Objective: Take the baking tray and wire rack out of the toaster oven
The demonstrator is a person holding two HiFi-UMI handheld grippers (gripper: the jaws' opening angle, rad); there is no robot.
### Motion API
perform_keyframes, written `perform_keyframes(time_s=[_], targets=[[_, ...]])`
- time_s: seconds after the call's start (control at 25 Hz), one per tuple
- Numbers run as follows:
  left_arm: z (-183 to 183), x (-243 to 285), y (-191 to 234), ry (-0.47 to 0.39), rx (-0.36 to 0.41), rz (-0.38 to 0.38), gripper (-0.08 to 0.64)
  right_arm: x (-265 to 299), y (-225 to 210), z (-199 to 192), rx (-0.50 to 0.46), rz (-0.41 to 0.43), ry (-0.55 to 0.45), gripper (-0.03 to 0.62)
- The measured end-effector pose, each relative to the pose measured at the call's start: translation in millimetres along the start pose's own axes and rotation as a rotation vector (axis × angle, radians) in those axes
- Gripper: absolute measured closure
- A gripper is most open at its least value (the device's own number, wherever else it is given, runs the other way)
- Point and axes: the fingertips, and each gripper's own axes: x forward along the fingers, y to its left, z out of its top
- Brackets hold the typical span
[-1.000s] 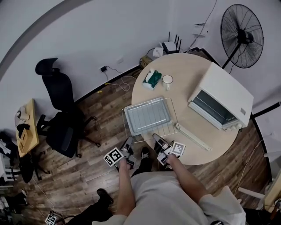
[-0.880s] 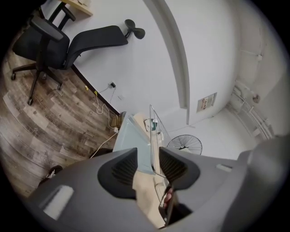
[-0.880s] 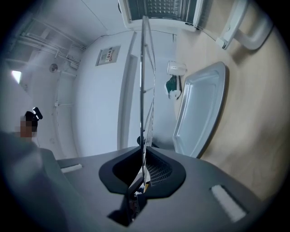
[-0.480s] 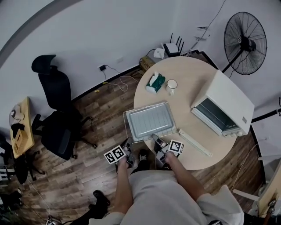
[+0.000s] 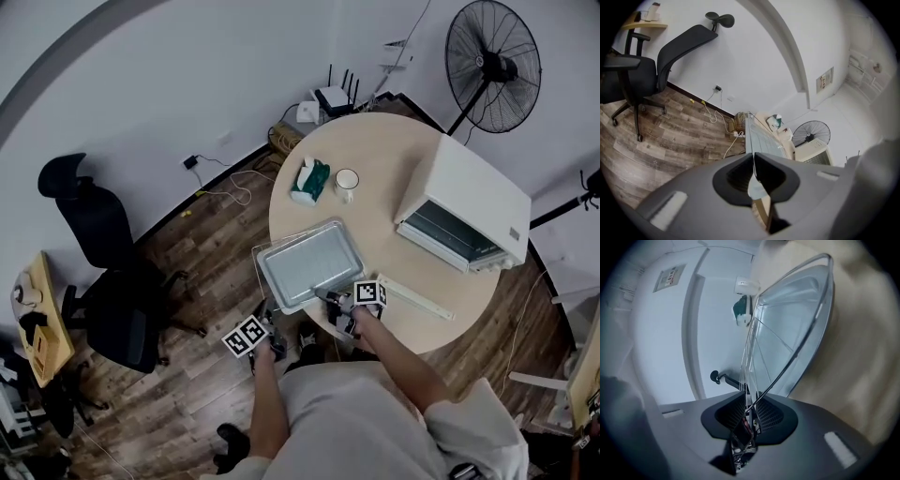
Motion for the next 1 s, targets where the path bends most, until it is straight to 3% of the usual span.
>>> perform_keyframes(time_s=[0.2,0.44,0.56,0.76,0.92,1.0], targets=[[4,7,9,-0.006,0.051,0.064,0.495,-8,-5,-4,0.062,-0.017,0.106,0.522],[-1,12,17,0.016,0.095,0.154,0.495,-41,-17,-7,0.008,-0.063,0.170,0.522],[-10,16,20,0.062,0.125,0.183,0.495,-59,-15,-1,-0.101,-0.079,0.116,0.522],[-21,18,22,0.079,0.085,0.173,0.494,-88,4,17,-0.240,-0.068,-0.066,0.522],[-18,10,28,0.047,0.091,0.207,0.494,-107,16,24,-0.298,-0.054,-0.179,0.522],[-11,3,28,0.020,0.140,0.258,0.485,-119,15,27,-0.343,-0.086,-0.210,0.522]])
